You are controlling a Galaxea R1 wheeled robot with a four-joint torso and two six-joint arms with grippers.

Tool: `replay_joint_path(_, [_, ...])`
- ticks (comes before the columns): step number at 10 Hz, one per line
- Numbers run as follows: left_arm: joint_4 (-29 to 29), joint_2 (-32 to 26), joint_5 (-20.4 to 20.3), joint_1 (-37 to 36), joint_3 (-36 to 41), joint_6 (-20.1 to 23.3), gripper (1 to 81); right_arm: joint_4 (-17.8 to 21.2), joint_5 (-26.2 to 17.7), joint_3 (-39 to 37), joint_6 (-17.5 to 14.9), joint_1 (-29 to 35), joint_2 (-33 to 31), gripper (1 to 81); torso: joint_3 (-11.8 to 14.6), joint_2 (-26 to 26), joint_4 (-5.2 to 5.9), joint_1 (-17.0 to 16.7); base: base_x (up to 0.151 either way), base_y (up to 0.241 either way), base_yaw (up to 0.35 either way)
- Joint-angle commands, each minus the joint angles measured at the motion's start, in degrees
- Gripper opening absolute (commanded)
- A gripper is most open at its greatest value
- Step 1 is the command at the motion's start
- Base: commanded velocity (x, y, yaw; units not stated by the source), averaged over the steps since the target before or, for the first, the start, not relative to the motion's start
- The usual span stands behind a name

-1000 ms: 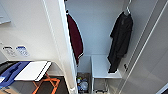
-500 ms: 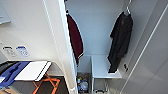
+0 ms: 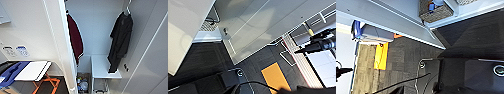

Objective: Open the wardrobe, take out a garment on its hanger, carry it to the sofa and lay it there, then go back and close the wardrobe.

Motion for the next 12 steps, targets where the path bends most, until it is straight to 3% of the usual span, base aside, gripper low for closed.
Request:
replay_joint_path(1, [-0.7,2.15,0.48,-1.33,-2.17,-0.26,81.1,0.9,-1.63,-2.91,1.38,-0.52,2.12,81.1,0.0,0.0,0.0,0.0,0.0,0.0,0.0])
replay_joint_path(4, [-3.16,6.72,0.4,-0.19,-7.18,-0.26,81.1,1.07,-1.63,-10.64,1.64,-2.89,8.81,81.1,0.02,-0.02,0.0,0.0,0.0,0.0,0.0])
replay_joint_path(6, [-5.1,9.8,0.04,-0.1,-10.35,-0.26,81.1,1.78,-1.63,-15.84,3.58,-4.04,13.39,81.1,0.02,-0.02,0.0,-0.02,0.0,0.0,0.0])
replay_joint_path(12, [-14.05,19.73,-8.12,-0.1,-24.67,-0.26,81.1,2.47,-1.72,-30.23,3.75,-7.64,23.65,81.1,0.07,-0.05,0.0,-0.06,0.0,0.0,0.0])
